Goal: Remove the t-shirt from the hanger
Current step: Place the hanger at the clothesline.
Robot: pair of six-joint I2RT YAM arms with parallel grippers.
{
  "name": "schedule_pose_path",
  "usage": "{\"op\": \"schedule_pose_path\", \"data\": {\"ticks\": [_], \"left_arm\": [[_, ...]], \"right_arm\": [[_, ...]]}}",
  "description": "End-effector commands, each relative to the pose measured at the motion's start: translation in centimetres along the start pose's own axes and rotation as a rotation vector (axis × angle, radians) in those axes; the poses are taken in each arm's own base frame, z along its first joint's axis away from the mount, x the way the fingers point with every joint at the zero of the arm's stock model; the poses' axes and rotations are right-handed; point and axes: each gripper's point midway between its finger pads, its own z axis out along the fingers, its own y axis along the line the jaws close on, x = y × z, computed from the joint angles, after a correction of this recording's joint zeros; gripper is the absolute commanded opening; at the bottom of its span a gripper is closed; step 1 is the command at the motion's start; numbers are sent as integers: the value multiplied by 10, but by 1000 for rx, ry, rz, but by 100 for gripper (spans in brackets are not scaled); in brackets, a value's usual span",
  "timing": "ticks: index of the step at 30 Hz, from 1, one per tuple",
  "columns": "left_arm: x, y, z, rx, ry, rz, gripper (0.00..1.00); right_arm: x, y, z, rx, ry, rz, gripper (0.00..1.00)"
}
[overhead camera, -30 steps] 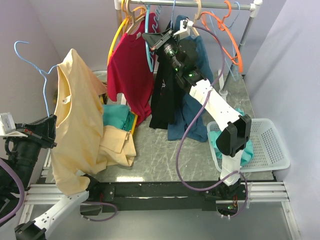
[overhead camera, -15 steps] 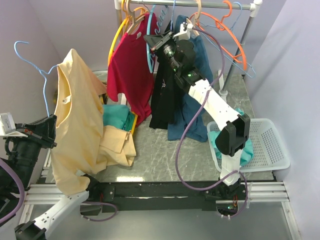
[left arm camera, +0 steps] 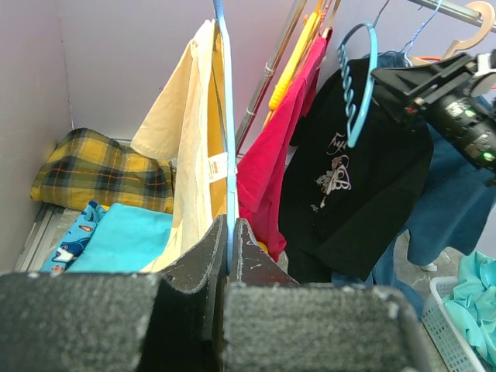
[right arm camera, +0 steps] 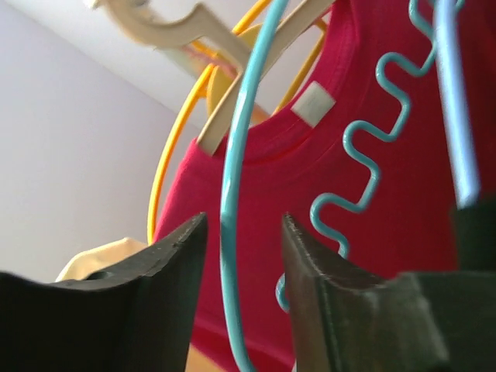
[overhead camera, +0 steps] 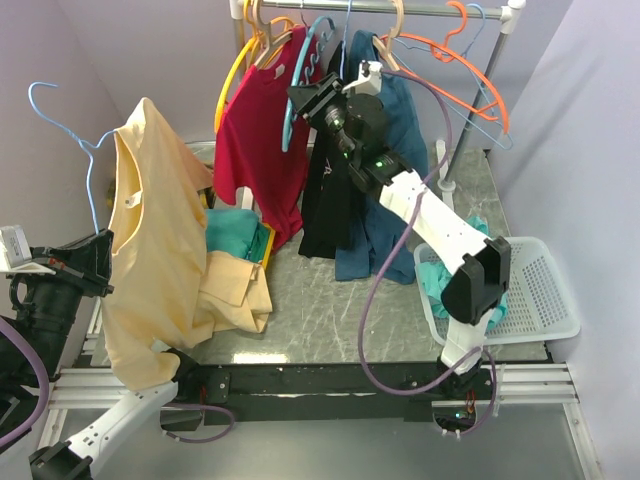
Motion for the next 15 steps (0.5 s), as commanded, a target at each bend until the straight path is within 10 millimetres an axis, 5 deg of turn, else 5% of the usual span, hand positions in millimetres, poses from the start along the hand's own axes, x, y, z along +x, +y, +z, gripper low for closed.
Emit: {"op": "schedule_pose_path", "data": {"ticks": [1,6,15], "left_arm": [[-18,-5,-5,31,-63,-38,1],[-18,-6,-8,40,-62,-38,1],[7,-22,-22,186,11,4,1]], "right_arm": [[-39,49,-39,-60,-92,-76,56],[-29,66,-67,-70,-12,-121,59],[39,63,-155,-17,149,-238,62]]}}
